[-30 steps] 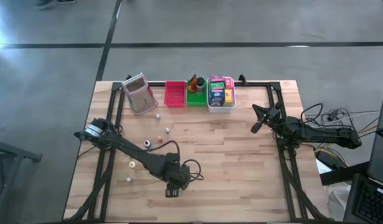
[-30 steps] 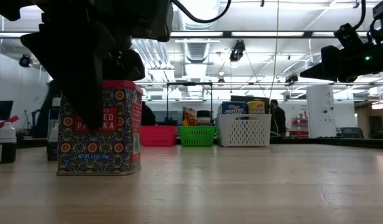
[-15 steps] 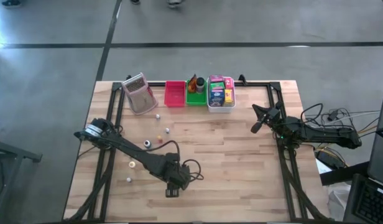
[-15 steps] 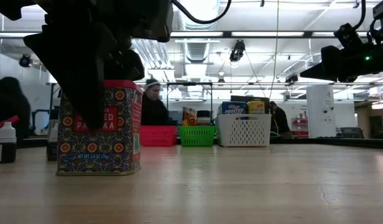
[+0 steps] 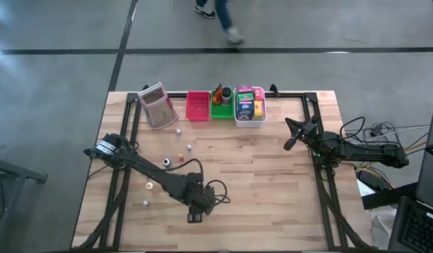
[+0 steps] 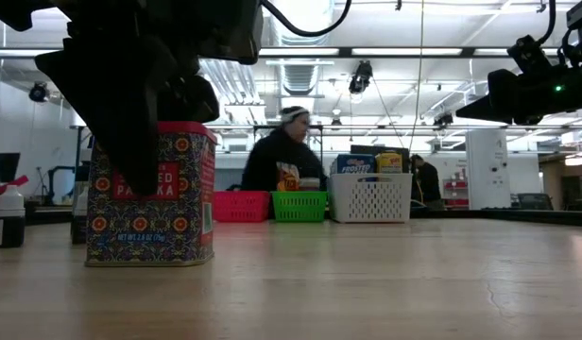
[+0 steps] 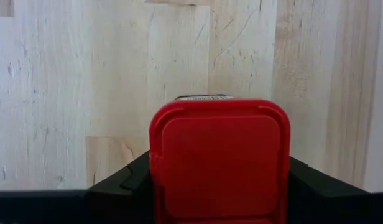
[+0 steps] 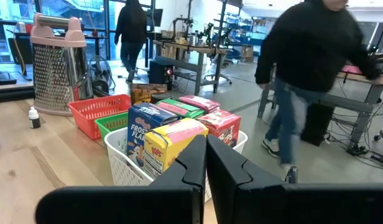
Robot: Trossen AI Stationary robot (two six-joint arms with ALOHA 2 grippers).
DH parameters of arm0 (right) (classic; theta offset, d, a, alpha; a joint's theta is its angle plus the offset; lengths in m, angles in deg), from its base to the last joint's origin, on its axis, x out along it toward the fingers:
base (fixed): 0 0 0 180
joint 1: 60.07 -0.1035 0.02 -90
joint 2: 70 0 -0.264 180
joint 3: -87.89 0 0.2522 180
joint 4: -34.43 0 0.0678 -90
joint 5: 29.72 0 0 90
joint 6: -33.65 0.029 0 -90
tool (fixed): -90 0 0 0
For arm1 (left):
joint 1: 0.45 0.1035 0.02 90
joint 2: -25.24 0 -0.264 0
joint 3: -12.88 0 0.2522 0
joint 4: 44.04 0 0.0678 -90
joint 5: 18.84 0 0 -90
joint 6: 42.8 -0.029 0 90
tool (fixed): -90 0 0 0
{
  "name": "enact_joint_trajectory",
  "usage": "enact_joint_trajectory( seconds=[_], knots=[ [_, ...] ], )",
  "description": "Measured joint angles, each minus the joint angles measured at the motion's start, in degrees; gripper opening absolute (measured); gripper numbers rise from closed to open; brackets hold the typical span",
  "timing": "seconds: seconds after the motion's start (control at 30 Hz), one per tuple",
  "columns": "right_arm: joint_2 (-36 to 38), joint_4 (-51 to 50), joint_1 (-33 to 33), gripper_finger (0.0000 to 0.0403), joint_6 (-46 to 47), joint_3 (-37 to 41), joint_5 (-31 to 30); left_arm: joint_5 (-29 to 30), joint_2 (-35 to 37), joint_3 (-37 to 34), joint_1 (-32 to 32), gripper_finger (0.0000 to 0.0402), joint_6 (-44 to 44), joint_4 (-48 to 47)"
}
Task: Pick & Place Kitchen Items
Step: Put the red seasoning can into the green bin
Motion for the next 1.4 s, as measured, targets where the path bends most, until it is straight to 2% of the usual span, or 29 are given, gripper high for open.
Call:
enact_joint_trajectory(
  seconds=[0.1,0.4,0.53,0.67,1.0,1.27,1.4],
  knots=[
    [0.01,-0.01,-0.01,0.0008,0.0,0.0,0.0,0.0,0.0,0.0,0.0,0.0227,-0.02,-0.04],
    [0.01,-0.02,-0.02,0.0008,0.0,0.01,0.0,0.11,0.0,2.97,1.52,0.0213,-1.96,-3.38],
    [0.0,0.0,0.0,0.0008,0.0,0.0,0.0,1.1,0.0,4.89,2.86,0.0223,-4.79,-3.34],
    [0.02,0.0,-0.02,0.0008,0.0,0.02,0.0,1.61,0.0,6.51,4.75,0.0214,-8.67,-3.52],
    [0.01,0.0,-0.01,0.0008,0.0,0.0,0.0,2.05,0.0,10.28,13.12,0.0224,-17.72,-4.97],
    [0.02,0.0,-0.02,0.0008,0.0,0.0,0.0,2.01,0.0,14.31,21.97,0.0213,-26.59,-7.43],
    [0.01,0.0,-0.02,0.0008,0.0,0.0,0.0,2.03,0.0,16.21,26.93,0.0228,-31.43,-7.57]
  ],
)
